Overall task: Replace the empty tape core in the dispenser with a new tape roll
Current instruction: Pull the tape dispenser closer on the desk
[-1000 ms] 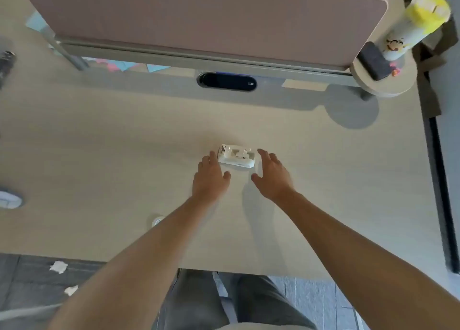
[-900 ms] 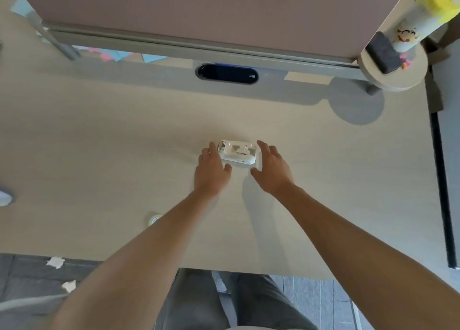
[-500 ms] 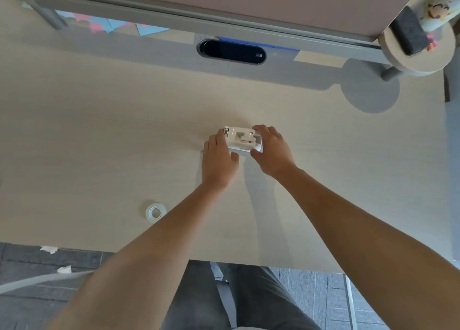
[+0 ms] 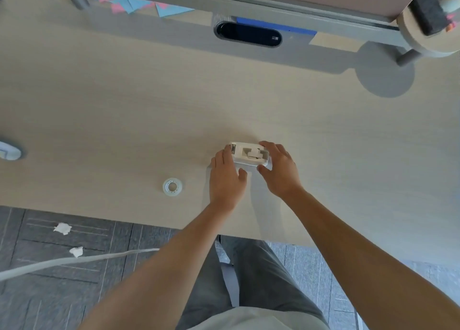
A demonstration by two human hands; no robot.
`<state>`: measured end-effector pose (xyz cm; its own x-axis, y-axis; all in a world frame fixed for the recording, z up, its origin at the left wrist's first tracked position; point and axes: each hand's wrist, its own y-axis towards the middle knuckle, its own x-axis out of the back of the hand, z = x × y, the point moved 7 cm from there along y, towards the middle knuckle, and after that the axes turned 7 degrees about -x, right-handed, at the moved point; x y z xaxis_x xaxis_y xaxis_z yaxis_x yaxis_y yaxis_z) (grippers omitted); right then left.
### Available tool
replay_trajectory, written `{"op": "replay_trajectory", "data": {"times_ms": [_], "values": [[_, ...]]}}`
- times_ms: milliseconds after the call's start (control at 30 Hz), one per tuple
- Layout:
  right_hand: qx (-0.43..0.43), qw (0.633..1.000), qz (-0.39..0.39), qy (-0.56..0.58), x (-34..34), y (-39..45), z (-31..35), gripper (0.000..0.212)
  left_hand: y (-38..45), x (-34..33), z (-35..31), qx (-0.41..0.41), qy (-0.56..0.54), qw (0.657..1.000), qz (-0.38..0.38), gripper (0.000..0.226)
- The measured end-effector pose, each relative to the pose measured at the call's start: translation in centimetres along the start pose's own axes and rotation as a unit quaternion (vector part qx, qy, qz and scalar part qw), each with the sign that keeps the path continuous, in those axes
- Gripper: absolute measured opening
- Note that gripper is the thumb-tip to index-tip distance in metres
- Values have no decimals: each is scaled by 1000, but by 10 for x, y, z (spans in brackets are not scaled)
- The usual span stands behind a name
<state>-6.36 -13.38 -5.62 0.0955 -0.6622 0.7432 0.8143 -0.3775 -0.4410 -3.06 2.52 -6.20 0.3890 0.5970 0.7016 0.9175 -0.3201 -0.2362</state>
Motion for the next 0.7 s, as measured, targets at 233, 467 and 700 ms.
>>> {"op": "replay_trajectory", "data": {"times_ms": [233, 467, 700], "values": [[-4, 999, -6, 45, -29, -46, -16, 67, -48, 2, 22, -40, 16, 999, -18, 65], [35, 995, -51, 72, -48, -66, -30, 69, -61, -8, 45, -103, 41, 993, -45, 64], [63, 980, -147, 117, -66, -74, -40, 74, -68, -16, 65, -165, 21, 981, -103, 60]]}}
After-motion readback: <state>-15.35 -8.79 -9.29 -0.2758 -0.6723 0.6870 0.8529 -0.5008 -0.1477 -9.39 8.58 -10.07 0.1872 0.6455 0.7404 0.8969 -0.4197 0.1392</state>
